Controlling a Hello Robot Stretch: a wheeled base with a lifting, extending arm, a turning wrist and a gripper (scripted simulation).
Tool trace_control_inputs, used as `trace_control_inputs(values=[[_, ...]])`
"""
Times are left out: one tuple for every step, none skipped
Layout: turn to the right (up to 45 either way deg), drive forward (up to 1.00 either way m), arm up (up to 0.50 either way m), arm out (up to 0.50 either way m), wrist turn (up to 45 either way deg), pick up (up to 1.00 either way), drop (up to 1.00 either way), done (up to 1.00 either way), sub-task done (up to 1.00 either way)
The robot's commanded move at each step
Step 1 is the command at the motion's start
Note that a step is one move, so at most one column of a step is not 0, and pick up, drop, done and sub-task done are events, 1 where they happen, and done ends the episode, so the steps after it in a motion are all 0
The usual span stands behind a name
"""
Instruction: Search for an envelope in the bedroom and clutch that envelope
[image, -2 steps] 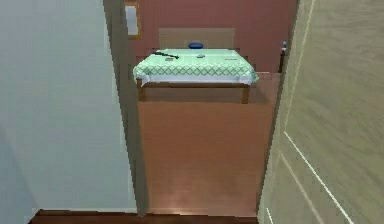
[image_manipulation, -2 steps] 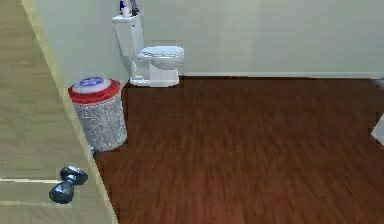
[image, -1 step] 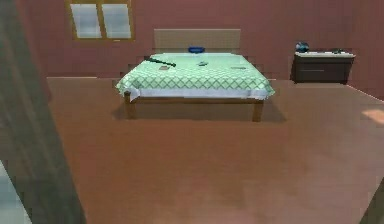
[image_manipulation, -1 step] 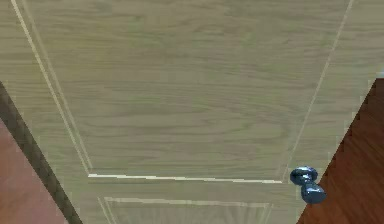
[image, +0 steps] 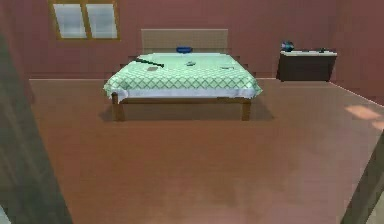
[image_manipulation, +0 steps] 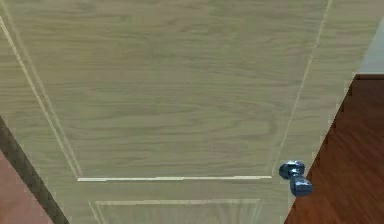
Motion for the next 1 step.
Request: trace_control_inputs(values=[[0.0, 0.6, 0.0, 0.0, 0.0, 0.0, 0.0, 0.0, 0.0]])
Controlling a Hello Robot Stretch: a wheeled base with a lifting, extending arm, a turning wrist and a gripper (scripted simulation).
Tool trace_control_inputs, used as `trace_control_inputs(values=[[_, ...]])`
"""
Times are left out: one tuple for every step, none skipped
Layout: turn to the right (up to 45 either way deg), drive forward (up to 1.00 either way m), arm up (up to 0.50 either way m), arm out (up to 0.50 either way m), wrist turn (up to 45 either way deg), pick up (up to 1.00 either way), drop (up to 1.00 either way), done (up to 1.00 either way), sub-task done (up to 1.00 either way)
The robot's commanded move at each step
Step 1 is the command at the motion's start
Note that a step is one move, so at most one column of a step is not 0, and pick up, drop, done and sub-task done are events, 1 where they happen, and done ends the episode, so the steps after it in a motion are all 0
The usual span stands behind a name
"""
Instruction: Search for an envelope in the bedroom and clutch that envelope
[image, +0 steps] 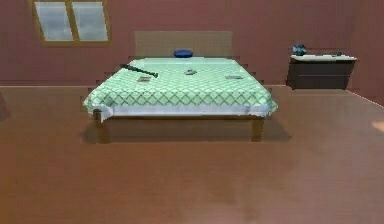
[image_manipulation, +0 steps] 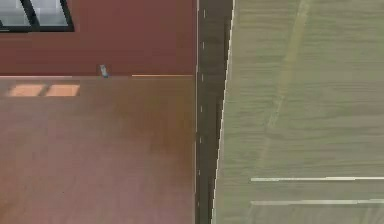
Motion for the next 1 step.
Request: trace_control_inputs(values=[[30.0, 0.0, 0.0, 0.0, 0.0, 0.0, 0.0, 0.0, 0.0]])
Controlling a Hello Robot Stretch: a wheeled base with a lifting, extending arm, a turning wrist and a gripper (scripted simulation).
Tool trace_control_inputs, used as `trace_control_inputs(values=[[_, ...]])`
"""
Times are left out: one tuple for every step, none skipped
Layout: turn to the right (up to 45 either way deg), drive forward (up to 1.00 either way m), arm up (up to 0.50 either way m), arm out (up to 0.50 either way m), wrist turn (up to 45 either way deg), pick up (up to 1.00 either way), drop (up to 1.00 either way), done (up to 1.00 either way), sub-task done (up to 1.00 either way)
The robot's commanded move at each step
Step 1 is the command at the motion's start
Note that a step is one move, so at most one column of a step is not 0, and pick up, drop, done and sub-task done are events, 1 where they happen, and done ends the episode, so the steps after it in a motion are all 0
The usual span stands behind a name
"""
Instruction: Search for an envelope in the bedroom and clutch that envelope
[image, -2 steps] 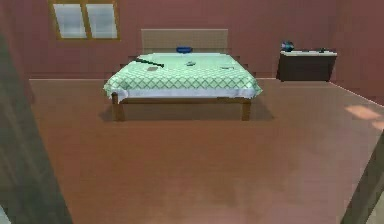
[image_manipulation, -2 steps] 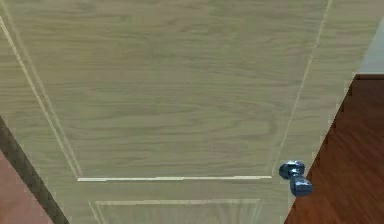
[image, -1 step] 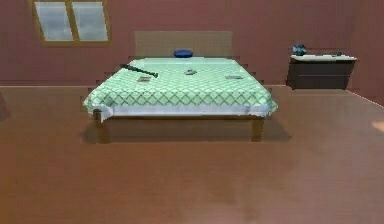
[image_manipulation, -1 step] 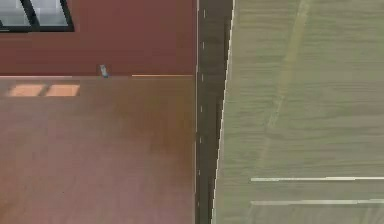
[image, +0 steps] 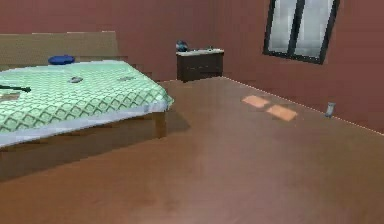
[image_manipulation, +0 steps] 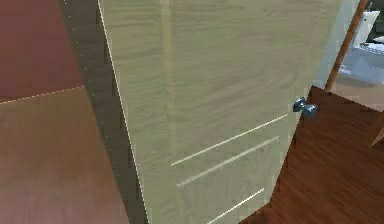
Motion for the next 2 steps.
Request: trace_control_inputs(values=[[3.0, 0.0, 0.0, 0.0, 0.0, 0.0, 0.0, 0.0, 0.0], [0.0, 1.0, 0.0, 0.0, 0.0, 0.0, 0.0, 0.0, 0.0]])
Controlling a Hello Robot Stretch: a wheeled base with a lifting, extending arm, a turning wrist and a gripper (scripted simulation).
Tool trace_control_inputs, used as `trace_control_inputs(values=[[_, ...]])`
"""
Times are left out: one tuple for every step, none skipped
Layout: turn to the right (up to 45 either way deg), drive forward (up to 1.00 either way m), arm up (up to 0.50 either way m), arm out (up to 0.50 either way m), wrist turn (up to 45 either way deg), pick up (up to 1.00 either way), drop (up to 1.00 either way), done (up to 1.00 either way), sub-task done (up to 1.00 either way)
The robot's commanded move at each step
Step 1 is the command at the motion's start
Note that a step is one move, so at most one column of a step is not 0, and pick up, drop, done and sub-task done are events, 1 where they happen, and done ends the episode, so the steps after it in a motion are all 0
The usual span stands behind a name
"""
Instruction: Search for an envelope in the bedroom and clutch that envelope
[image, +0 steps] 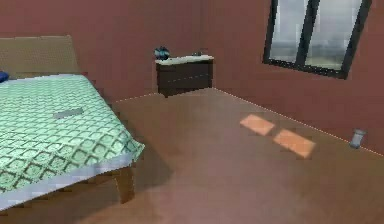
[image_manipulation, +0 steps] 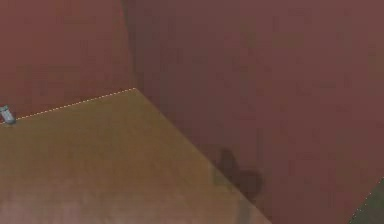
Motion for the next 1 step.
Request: trace_control_inputs(values=[[0.0, 1.0, 0.0, 0.0, 0.0, 0.0, 0.0, 0.0, 0.0]])
